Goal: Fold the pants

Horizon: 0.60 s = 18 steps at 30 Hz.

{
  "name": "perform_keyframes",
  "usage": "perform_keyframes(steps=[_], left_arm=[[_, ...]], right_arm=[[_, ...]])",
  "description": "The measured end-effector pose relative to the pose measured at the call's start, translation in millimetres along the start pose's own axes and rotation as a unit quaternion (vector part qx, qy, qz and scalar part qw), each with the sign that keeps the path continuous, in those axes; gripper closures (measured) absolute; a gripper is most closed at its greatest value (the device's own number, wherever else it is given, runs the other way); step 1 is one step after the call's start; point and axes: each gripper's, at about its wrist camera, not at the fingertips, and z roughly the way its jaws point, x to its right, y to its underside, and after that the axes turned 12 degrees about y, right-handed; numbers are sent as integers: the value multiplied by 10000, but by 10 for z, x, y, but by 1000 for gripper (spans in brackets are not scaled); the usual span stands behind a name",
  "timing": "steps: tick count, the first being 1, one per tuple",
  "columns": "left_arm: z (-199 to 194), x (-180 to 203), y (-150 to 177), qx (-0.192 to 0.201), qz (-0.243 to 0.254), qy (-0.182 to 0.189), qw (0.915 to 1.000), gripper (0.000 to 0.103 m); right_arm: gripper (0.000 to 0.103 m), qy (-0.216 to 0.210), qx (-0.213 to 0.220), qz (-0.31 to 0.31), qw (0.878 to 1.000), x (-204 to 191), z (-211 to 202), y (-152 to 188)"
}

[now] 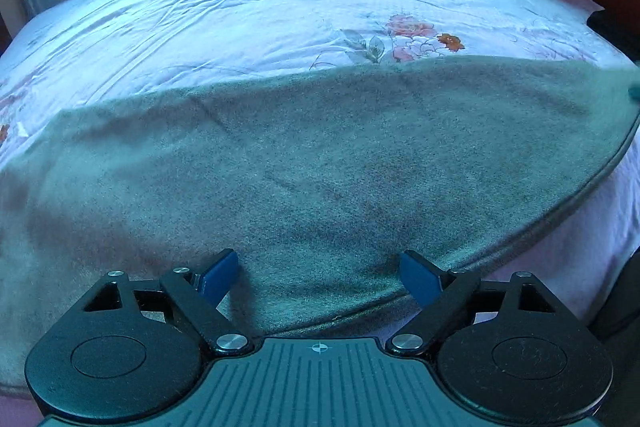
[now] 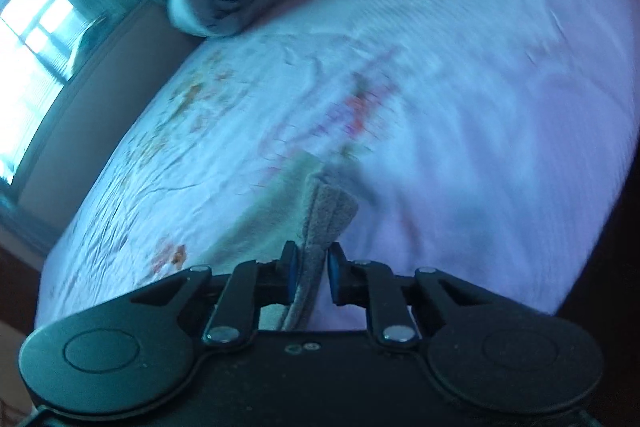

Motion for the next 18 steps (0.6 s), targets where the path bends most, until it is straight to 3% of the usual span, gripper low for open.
perform_keyframes(steps=[4, 8, 13, 18], left_arm=[[20, -6, -2, 19, -48, 10, 10000, 16], [0, -62, -8, 148, -108, 98, 9998, 16], [-261, -280, 0, 437, -423, 110, 9981, 21], [-674, -870, 70, 785, -1006, -272, 9915, 21]], right_arm=[[98, -413, 336, -901, 9945, -499, -219, -19], [98, -1060, 434, -1653, 9796, -1044, -417, 98], [99, -1910, 228, -2193, 9565, -1657, -615, 335], [99, -2528, -57, -2671, 9299, -2205, -734, 679]])
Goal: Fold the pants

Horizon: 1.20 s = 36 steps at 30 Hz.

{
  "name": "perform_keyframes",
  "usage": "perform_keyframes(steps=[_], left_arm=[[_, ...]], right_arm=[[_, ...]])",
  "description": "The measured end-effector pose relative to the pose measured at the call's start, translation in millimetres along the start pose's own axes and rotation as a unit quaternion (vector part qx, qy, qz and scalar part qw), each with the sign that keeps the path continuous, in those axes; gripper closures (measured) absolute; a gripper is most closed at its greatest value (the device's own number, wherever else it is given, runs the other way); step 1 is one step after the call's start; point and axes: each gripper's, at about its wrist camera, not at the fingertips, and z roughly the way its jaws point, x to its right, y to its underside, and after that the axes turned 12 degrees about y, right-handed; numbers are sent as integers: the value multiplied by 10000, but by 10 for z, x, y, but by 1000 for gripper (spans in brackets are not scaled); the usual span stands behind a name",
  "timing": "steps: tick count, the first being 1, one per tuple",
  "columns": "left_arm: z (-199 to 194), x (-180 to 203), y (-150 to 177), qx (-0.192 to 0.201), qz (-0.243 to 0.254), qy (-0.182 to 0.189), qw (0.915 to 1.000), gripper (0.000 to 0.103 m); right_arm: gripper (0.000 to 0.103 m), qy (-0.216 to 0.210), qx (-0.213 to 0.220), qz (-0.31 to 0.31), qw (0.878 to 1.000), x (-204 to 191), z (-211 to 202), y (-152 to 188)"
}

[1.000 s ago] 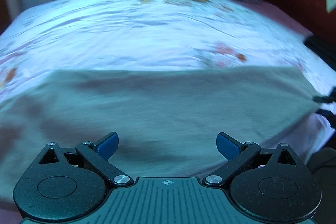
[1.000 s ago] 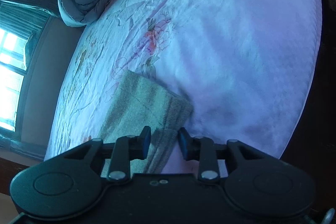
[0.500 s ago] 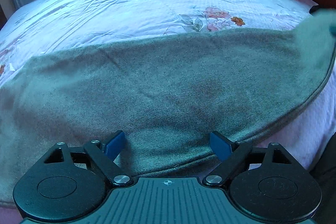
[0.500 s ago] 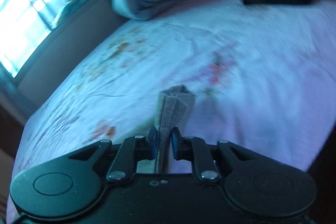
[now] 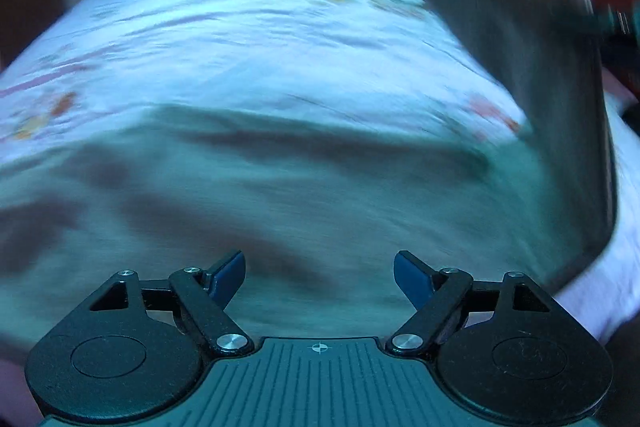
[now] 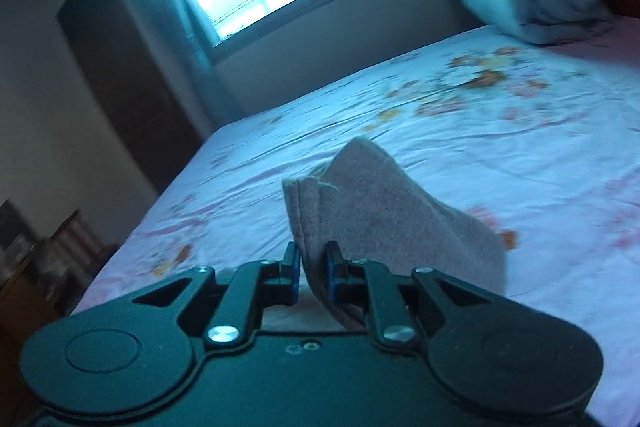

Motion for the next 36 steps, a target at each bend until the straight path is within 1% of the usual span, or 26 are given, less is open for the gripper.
perform_keyframes(steps=[2, 5, 8, 10, 13, 15, 17, 19, 20, 21, 22, 23, 25, 27, 28, 29, 30, 31, 32, 34, 36], left_arm=[[-157, -292, -2, 109, -165, -260, 9995, 21], [-336, -706, 32, 214, -435, -647, 9967, 21], [-438, -1054, 120, 218, -713, -910, 9930, 21], [-462, -1234, 185, 217, -941, -969, 9906, 21], [-480, -1369, 252, 241, -1114, -1053, 9879, 21], [-490, -1405, 275, 274, -1140, -1070, 9873, 21], [-489, -1426, 286, 292, -1196, -1038, 9869, 21], [-499, -1432, 285, 320, -1238, -1044, 9863, 21], [-499, -1438, 285, 330, -1256, -1035, 9861, 21], [-505, -1446, 288, 336, -1279, -1019, 9860, 21], [-500, -1452, 287, 349, -1297, -1019, 9857, 21], [-508, -1460, 289, 358, -1304, -1021, 9855, 21], [-519, -1479, 295, 374, -1355, -1013, 9849, 21], [-497, -1499, 274, 327, -1416, -906, 9852, 21], [-476, -1495, 251, 296, -1434, -845, 9856, 21], [-438, -1488, 210, 228, -1456, -703, 9866, 21], [-393, -1473, 163, 166, -1488, -480, 9876, 21], [-321, -1454, 107, 70, -1523, -241, 9880, 21], [-244, -1417, 60, -25, -1537, -72, 9881, 21], [-50, -1326, -37, -207, -1503, 263, 9881, 21], [125, -1214, -117, -319, -1420, 371, 9887, 21]], right_arm=[[99, -206, -150, -168, 9995, -222, 117, 85], [99, -472, -466, -322, 9973, -518, 310, 313], [99, -556, -761, -545, 9941, -826, 568, 581], [99, -569, -951, -599, 9920, -1003, 731, 775], [98, -412, -1073, -1090, 9874, -1273, 881, 1038], [94, -289, -1306, -1151, 9843, -1307, 964, 1177], [91, -193, -1505, -1132, 9819, -1276, 1046, 1239], [83, -240, -1572, -1143, 9806, -1266, 998, 1239], [75, -258, -1573, -1133, 9807, -1271, 936, 1209], [58, -307, -1518, -1114, 9816, -1271, 876, 1164], [49, -352, -1420, -1106, 9830, -1282, 818, 1119], [42, -365, -1272, -1121, 9849, -1289, 770, 1071], [42, -253, -1031, -1410, 9843, -1354, 717, 997], [42, -129, -893, -1803, 9795, -1459, 761, 963], [42, -123, -920, -1865, 9781, -1494, 813, 934], [44, -161, -1003, -1747, 9794, -1492, 871, 883], [44, -213, -1101, -1492, 9824, -1457, 915, 819], [44, -237, -1126, -1222, 9858, -1398, 915, 767], [44, -249, -1102, -1081, 9877, -1354, 912, 744], [44, -136, -998, -1101, 9888, -1286, 885, 738], [44, 52, -929, -1105, 9895, -1166, 821, 762]])
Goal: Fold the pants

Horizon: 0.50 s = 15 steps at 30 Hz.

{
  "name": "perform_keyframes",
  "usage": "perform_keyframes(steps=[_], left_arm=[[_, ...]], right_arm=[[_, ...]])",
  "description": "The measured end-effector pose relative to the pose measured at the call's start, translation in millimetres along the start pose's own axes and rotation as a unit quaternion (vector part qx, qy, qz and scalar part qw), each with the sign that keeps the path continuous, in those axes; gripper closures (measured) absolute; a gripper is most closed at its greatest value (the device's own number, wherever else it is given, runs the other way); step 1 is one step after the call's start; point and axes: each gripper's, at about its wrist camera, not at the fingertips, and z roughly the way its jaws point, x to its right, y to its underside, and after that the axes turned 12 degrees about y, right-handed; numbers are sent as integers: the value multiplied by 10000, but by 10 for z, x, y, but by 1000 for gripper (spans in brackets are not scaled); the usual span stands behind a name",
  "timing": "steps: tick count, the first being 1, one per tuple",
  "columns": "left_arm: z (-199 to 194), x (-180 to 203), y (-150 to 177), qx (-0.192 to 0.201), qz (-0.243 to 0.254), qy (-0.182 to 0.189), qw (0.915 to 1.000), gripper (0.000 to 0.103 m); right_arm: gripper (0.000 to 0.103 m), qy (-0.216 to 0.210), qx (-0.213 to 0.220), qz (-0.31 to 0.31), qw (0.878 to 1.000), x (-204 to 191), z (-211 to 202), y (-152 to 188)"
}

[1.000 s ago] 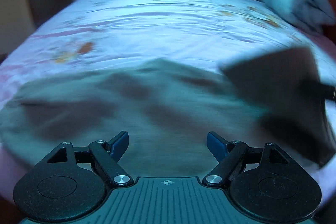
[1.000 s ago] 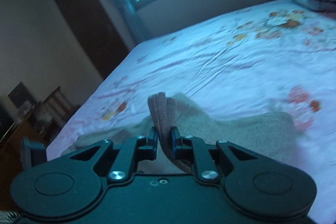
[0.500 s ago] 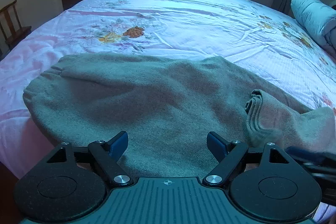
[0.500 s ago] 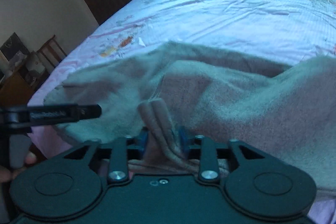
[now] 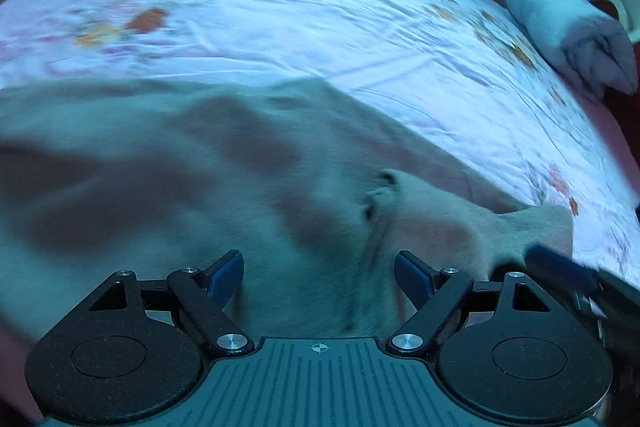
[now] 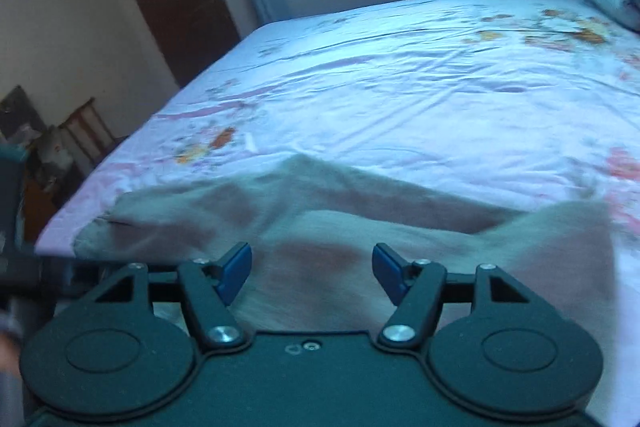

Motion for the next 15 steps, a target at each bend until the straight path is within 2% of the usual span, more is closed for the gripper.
perform_keyframes(steps=[5, 6, 8, 9, 12, 15], left_arm=[[272, 253, -111, -72, 109, 307, 9994, 22], [309, 260, -125, -40, 24, 343, 9994, 37], [368, 250, -145, -86, -130, 554, 9983, 61], [361, 264, -139, -15, -143, 554, 9984, 63], [177, 414, -56, 513, 362, 447, 9970, 78], [-109, 608, 134, 1214, 1056, 247, 9867, 80]], right_arm=[[44, 846, 117, -402, 9955, 241, -149, 245], [44, 1012, 78, -424, 9939, 292, -144, 304], [44, 1057, -98, -242, 9941, 413, -104, 385], [44, 1035, -185, -122, 9944, 456, -72, 408], [44, 1021, -303, -36, 9943, 506, -9, 449], [44, 966, -343, -12, 9947, 525, 20, 457]])
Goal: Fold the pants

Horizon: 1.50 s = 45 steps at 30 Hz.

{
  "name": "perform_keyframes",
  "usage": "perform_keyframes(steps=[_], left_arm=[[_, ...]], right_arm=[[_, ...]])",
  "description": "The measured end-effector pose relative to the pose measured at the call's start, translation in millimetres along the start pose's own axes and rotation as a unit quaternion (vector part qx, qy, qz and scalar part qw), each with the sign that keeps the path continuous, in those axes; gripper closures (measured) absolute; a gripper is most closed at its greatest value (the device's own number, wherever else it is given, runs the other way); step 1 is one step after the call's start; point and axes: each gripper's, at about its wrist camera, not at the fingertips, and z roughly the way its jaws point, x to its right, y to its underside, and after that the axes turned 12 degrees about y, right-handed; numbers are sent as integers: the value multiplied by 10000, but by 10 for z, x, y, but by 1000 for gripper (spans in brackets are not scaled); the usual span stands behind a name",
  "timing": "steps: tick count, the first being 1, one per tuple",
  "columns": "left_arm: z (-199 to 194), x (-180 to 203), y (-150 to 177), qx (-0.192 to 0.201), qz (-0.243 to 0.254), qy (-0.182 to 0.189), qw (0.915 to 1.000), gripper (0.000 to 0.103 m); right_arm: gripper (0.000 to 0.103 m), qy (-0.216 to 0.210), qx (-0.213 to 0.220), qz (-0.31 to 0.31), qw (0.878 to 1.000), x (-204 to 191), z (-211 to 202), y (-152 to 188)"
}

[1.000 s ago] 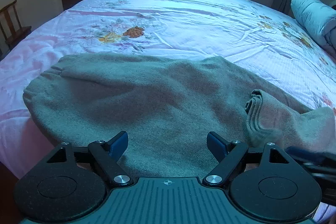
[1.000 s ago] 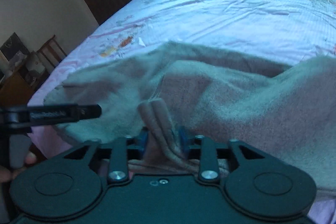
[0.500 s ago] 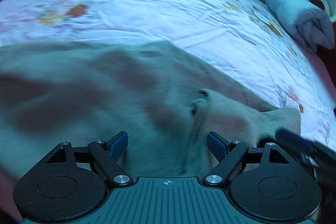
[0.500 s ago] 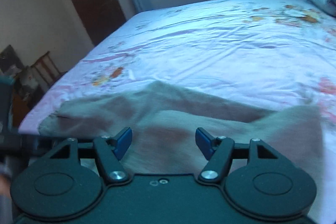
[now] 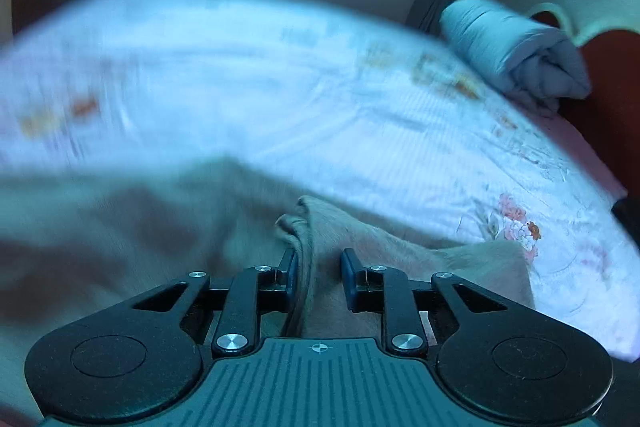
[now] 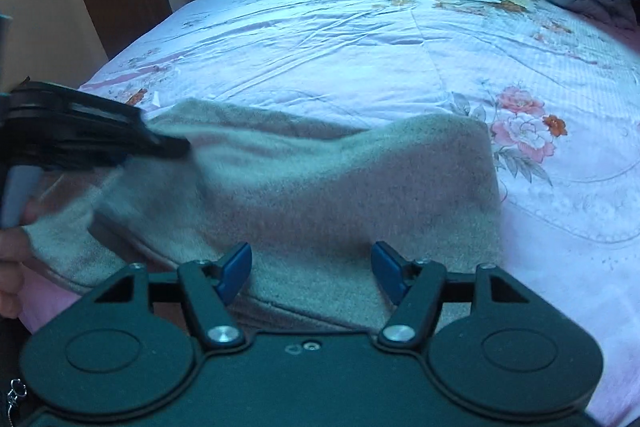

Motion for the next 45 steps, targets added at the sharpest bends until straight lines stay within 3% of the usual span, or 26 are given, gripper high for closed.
perform_keyframes(steps=[2, 5, 7, 11, 13, 14, 17, 19, 21, 23, 28, 33, 39, 45], left_arm=[[-54, 25, 86, 157, 187, -241, 9994, 80], [126, -188, 197, -359, -249, -412, 9982, 80], [201, -248, 234, -622, -361, -355, 9968, 79], [153, -348, -25, -625, -914, 31, 9938, 79], [81, -420, -109, -612, -1099, -126, 9920, 77], [28, -454, -121, -584, -1102, -211, 9920, 70], [-137, -565, -57, -564, -990, -548, 9920, 36], [-221, -658, 31, -538, -931, -765, 9913, 35], [-280, -798, 94, -623, -1100, -871, 9881, 35], [-436, -934, 153, -514, -1396, -987, 9839, 35], [-867, -1358, 238, -79, -2189, -1493, 9642, 35], [-1195, -1719, 309, 166, -2567, -2037, 9446, 32], [-1395, -2077, 496, 290, -3128, -2314, 9207, 30], [-1428, -2376, 692, 471, -3801, -2412, 8917, 30]], right_arm=[[43, -10, -17, -15, 10000, 9, 7, 19], [43, 0, -38, -88, 10000, 2, 28, 52], [43, 11, -50, -150, 9999, -10, 38, 55], [43, -63, -74, -25, 9999, 29, 36, 48], [43, -51, -43, 78, 9999, 44, 10, 36], [43, -26, 34, 149, 9999, 52, -22, 25], [43, -165, 82, 150, 9997, 6, -53, -23], [45, -282, 42, 29, 9996, -85, -25, -47], [69, -334, 59, -145, 9993, -207, -7, -50], [68, -429, 20, -222, 9988, -302, 9, -60], [67, -591, 125, -195, 9980, -406, -29, -133], [66, -728, 110, -270, 9969, -580, -11, -197], [64, -935, 75, -542, 9941, -906, 41, -261], [62, -977, 67, -663, 9930, -1042, 42, -247]])
